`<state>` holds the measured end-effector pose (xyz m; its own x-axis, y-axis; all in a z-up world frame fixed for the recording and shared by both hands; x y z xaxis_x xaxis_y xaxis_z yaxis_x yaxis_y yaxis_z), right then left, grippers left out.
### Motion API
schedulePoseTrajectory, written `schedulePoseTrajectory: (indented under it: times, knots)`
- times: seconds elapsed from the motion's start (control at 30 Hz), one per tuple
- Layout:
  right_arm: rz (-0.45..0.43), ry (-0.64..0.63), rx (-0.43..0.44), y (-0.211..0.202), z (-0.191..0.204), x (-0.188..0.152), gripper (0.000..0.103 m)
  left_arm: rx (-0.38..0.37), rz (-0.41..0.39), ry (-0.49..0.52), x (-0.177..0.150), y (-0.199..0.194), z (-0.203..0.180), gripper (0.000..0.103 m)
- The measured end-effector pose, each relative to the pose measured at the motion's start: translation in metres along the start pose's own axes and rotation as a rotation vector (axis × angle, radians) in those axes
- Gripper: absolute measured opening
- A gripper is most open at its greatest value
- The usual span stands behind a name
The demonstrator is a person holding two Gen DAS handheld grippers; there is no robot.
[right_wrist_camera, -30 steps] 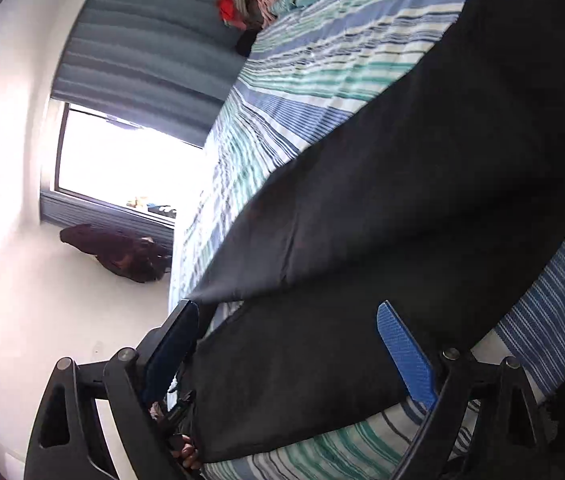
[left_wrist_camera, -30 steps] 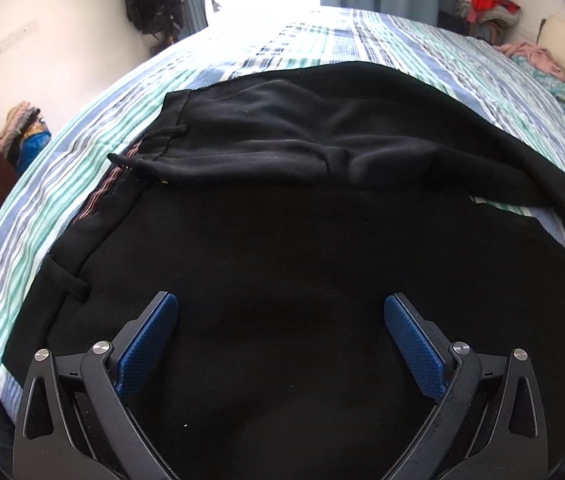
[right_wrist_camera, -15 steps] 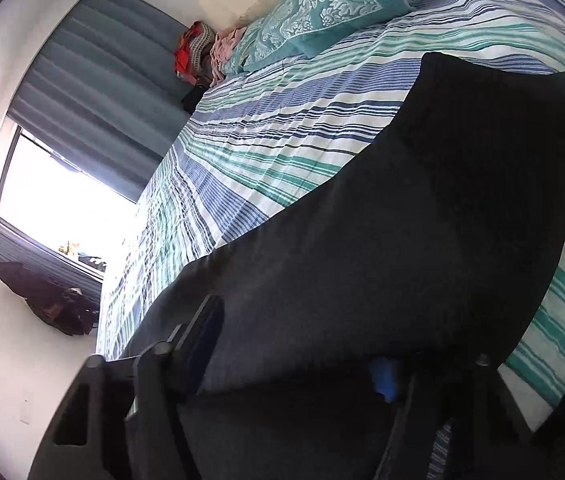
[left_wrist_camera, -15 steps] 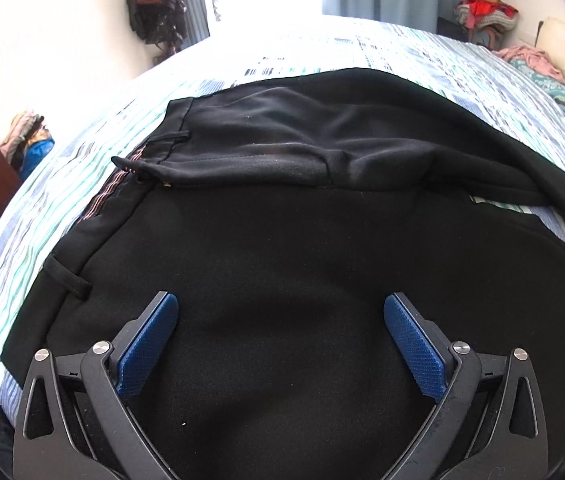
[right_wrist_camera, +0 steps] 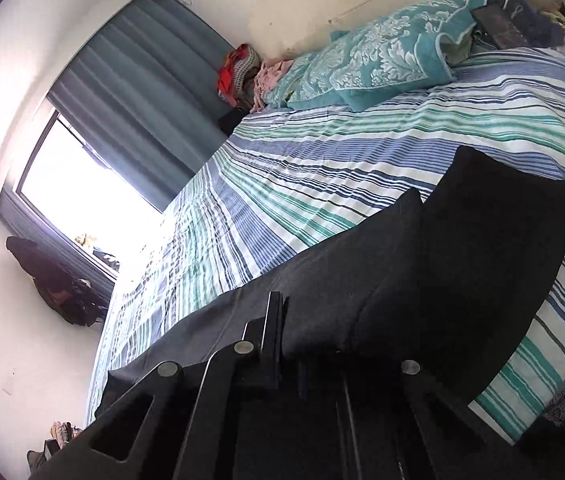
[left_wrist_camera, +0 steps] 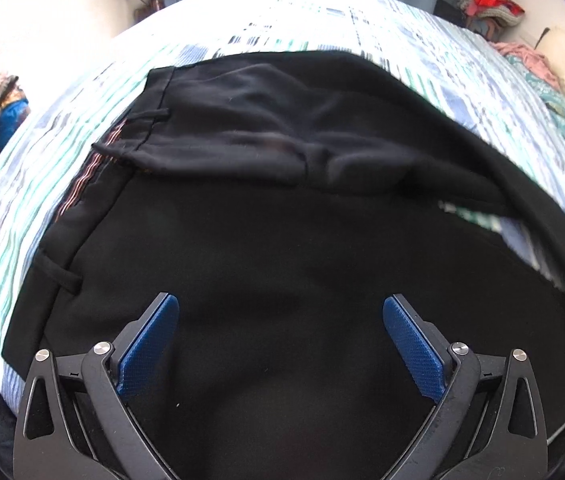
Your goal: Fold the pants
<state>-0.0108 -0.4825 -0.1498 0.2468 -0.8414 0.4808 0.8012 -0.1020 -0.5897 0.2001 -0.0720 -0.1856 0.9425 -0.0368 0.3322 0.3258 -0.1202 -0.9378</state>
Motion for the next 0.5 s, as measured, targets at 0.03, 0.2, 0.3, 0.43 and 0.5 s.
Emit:
schedulePoseTrajectory:
  times: [0.03,0.2,0.3,0.43,0.5]
  knots:
    - [0.0,-0.012,0.004,-0.001,0.002,0.0,0.006,-0.035,-0.006,-0.019,0.012,-0.005,0.0,0.102]
    - [-0.002,0.017,0.038,-0.004,-0.003,0.0,0.006,-0.175,0.042,-0.144,0.091,-0.001,-0.005,0.102]
    - [-0.031,0.006,0.091,-0.021,-0.001,-0.001,0.006,-0.172,0.074,-0.17,0.13,0.015,-0.016,0.102]
    - [-0.047,-0.049,0.12,-0.036,0.01,-0.006,0.006,-0.161,0.129,-0.179,0.164,0.038,-0.034,0.102]
    - [-0.046,-0.048,0.146,-0.041,0.01,-0.007,0.006,-0.175,0.14,-0.211,0.174,0.047,-0.036,0.102]
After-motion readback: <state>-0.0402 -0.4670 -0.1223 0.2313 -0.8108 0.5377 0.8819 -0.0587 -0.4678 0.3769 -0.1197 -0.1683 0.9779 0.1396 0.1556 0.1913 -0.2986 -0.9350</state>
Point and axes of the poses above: each gripper's, at about its wrist camera, not at the fingertips, and y roughly the way its jaws point, z to its left, x to its top, the point moved 1 cm from there along y, roughly the way its jaws point, and after that the axes turned 8 degrees about z, right-handed, at the moved point
